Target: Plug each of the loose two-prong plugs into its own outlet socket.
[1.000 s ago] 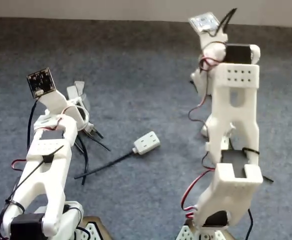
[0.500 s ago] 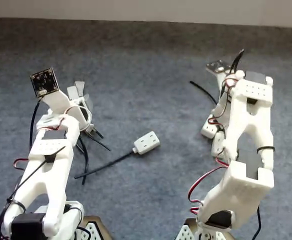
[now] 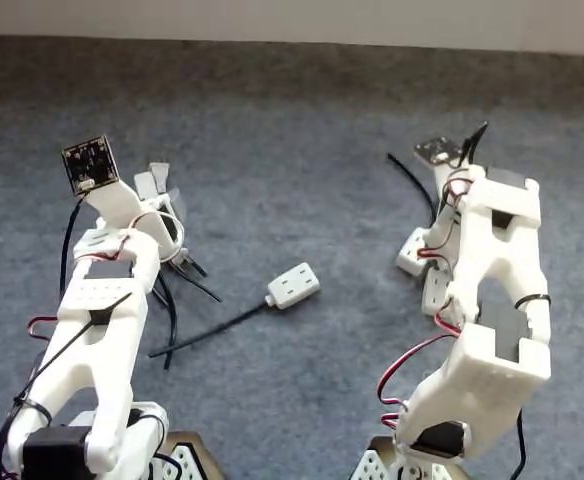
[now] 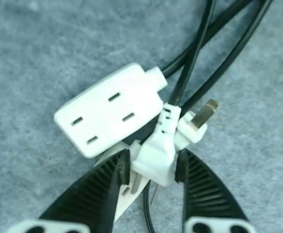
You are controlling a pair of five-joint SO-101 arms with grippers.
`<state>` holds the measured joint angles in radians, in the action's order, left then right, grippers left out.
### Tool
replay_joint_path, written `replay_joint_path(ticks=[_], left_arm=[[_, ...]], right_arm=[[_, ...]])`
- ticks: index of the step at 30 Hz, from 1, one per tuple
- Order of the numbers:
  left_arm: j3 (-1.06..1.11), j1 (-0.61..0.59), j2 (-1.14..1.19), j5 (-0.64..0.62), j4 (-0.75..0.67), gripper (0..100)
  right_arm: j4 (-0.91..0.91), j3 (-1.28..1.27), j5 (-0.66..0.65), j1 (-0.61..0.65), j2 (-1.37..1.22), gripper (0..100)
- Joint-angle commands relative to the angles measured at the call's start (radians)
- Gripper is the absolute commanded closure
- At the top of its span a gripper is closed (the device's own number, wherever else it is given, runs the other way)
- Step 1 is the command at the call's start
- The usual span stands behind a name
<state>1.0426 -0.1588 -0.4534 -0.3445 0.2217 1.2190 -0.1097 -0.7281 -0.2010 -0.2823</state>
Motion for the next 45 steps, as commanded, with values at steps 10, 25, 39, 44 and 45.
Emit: replay_joint_path(ticks=[10,25,39,44,45], left_arm=[[-0.005,0.016,-0.025,-0.003,-0.021,81],[-0.005,0.013,-0.025,-0.003,-0.021,81],[-0.005,0.012,-0.025,-0.003,-0.023,81],[-0.005,0.01,-0.025,-0.003,-0.023,81],[-0.005,0.01,-0.025,-0.003,-0.023,81]], right_arm=[[-0.005,-0.005,-0.006,0.007,0.051,90.7],[0.142,0.136,0.209,0.136,0.058,94.0],[0.481,0.619,0.256,0.315,0.054,94.0],[0.45,0.562,0.258,0.489,0.051,94.0],[0.418,0.53,0.258,0.519,0.051,94.0]])
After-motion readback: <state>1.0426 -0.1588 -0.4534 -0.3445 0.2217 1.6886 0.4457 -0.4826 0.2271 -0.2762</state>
